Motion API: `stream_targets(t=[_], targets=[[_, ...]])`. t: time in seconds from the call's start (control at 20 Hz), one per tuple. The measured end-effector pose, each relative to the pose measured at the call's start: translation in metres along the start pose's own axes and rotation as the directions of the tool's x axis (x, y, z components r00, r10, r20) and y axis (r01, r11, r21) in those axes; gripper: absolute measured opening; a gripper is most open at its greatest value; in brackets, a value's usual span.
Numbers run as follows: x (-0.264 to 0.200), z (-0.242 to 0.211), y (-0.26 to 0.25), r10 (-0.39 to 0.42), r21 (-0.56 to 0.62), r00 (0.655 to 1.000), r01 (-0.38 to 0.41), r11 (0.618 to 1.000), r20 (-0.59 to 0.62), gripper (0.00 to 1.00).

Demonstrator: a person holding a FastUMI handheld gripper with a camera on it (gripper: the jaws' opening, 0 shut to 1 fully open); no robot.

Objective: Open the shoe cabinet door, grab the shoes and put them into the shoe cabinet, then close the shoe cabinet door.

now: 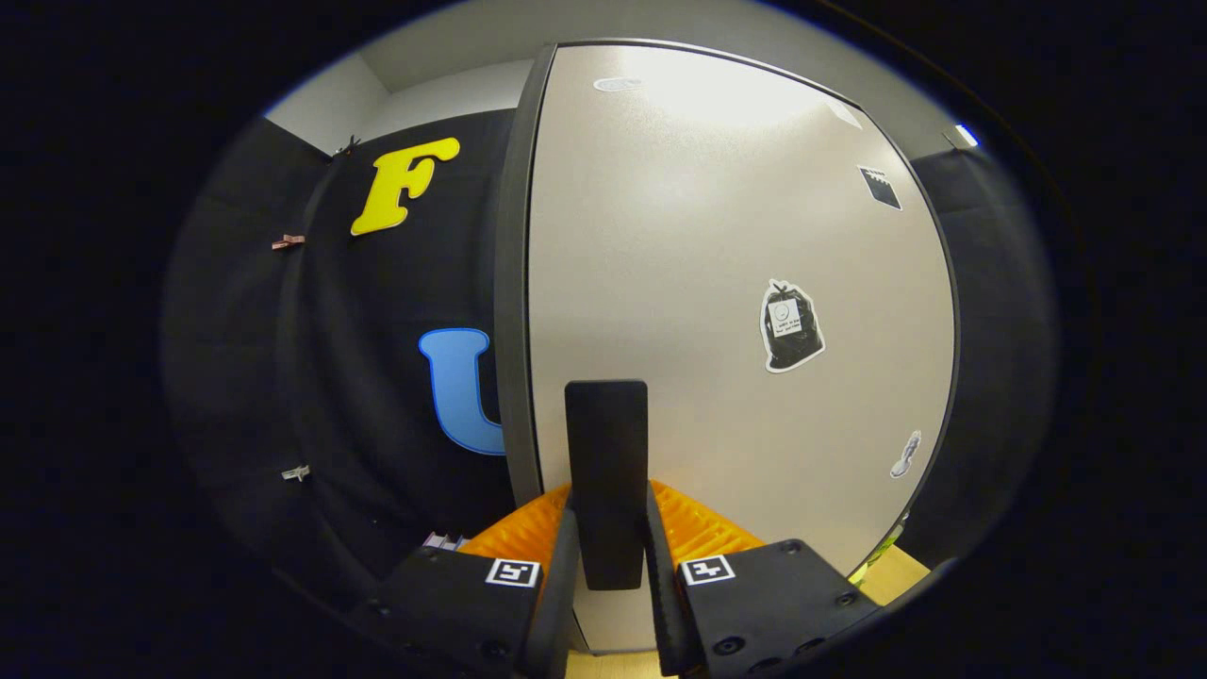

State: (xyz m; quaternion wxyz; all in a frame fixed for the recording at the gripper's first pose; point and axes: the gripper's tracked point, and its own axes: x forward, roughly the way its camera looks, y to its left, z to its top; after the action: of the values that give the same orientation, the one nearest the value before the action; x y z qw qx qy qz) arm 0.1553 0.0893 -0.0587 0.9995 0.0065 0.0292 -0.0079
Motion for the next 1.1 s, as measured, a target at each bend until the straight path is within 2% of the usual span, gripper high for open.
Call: stream_targets(t=[0.05,0.1,0.35,0.9,1.1], targets=[[0.000,0.000,0.001,0.001,0.001,1.000,-0.001,1.000,-0.003,0.39],[-0.001,0.000,0.001,0.002,-0.004,1.000,-0.002,1.000,-0.004,0.32],[-0.011,-0.002,0.000,0.015,-0.017,1.000,-0.016,1.000,-0.026,0.32],[-0.082,-0.001,-0.021,0.074,-0.004,0.997,-0.074,0.997,-0.039,0.32],[-0.110,-0.002,-0.033,0.136,0.028,0.988,-0.135,0.991,-0.067,0.32]])
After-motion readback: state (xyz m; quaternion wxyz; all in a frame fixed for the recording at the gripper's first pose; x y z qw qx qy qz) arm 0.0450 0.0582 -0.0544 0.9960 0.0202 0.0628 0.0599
